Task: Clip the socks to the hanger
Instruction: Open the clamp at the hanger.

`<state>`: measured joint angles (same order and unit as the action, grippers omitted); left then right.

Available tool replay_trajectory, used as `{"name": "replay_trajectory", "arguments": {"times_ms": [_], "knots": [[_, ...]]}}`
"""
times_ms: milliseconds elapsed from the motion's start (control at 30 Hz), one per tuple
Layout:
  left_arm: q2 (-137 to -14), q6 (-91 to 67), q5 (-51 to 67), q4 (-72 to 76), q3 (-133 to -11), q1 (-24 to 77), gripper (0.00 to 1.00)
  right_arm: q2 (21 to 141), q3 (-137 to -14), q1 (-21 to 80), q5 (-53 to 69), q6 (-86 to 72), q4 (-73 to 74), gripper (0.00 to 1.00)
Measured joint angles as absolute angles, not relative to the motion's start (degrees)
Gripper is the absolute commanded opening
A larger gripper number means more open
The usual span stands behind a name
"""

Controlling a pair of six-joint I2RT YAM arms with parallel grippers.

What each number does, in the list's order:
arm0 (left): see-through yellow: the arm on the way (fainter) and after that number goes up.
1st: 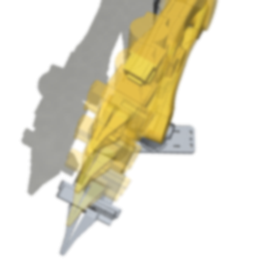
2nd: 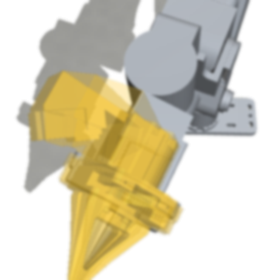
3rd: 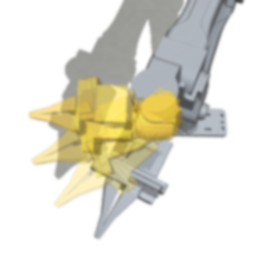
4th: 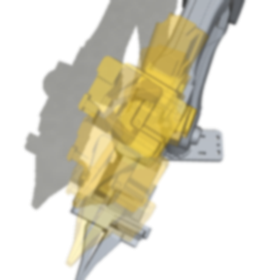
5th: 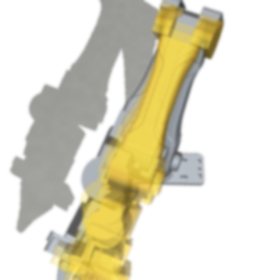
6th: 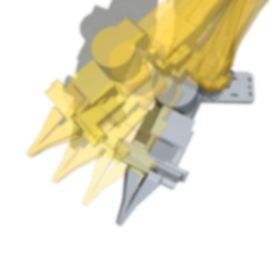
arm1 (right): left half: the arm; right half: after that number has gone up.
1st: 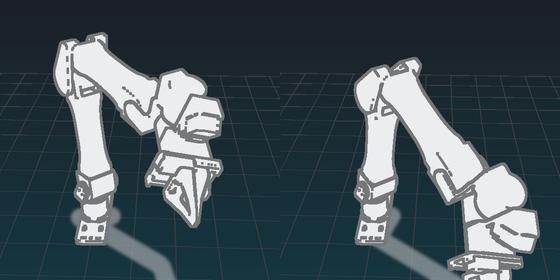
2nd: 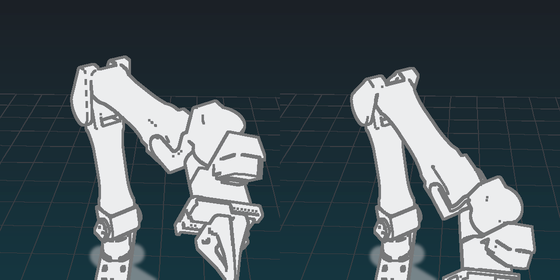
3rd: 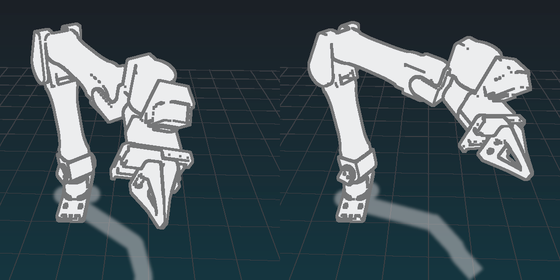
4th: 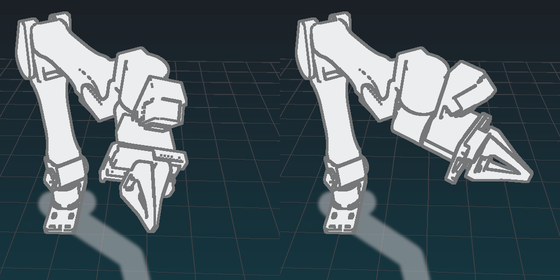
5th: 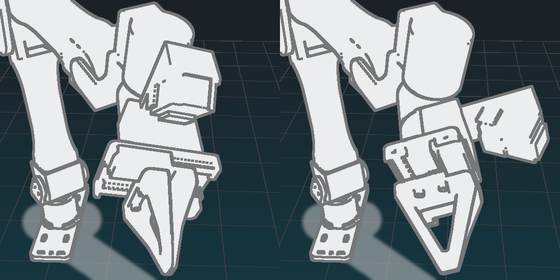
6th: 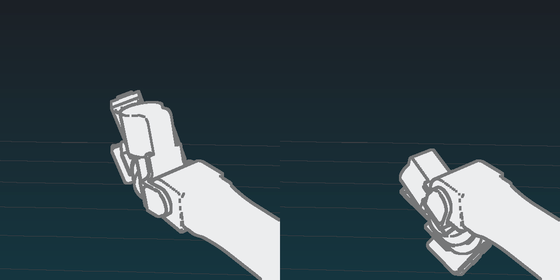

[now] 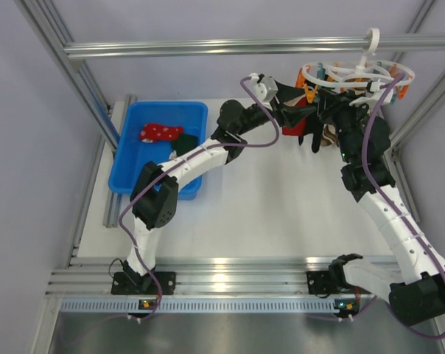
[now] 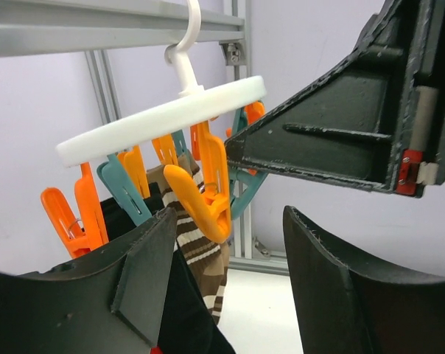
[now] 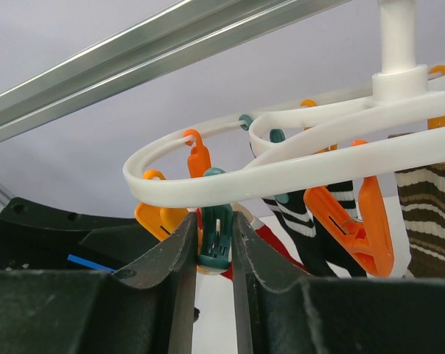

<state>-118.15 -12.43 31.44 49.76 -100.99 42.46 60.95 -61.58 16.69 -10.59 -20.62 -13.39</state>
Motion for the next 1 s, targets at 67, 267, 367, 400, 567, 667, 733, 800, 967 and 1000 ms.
{"name": "replay_trajectory", "arguments": {"times_ms": [67,267,367,400,567,667,733,800,967,1000], "knots": [[-118.93,-12.29,31.44,49.74,-101.38,42.44,0.65,60.95,-61.82,16.67,-10.52,-20.62,-12.91,0.14],[-121.34,-13.74,32.12,50.13,-102.61,42.17,0.64,60.95,-62.00,16.32,-9.76,-20.62,-12.34,0.14],[-122.56,-15.38,32.62,51.03,-104.18,42.09,0.63,60.95,-62.00,16.21,-9.52,-20.62,-12.29,0.13],[-122.87,-15.90,32.69,51.27,-104.60,42.09,0.62,60.95,-62.02,16.16,-9.39,-20.62,-12.29,0.13],[-123.39,-17.96,33.15,52.71,-106.04,42.06,0.49,60.95,-62.02,15.92,-8.91,-20.62,-12.14,0.14],[-123.39,-18.39,33.41,53.60,-106.43,42.06,0.39,60.93,-62.02,15.64,-8.71,-20.62,-12.10,0.15],[-123.39,-18.48,33.61,53.67,-106.50,42.06,0.30,60.86,-62.02,15.49,-8.45,-20.62,-11.97,0.18],[-123.39,-18.48,34.02,53.74,-106.50,42.06,0.26,60.82,-62.04,15.25,-8.43,-20.60,-11.88,0.20],[-123.35,-17.58,34.44,53.56,-106.45,42.06,0.11,59.77,-62.04,14.83,-7.29,-20.16,-10.70,0.31],[-123.28,-17.12,34.52,53.36,-106.39,42.06,0.10,59.48,-62.04,14.83,-6.81,-19.90,-10.35,0.35]]}}
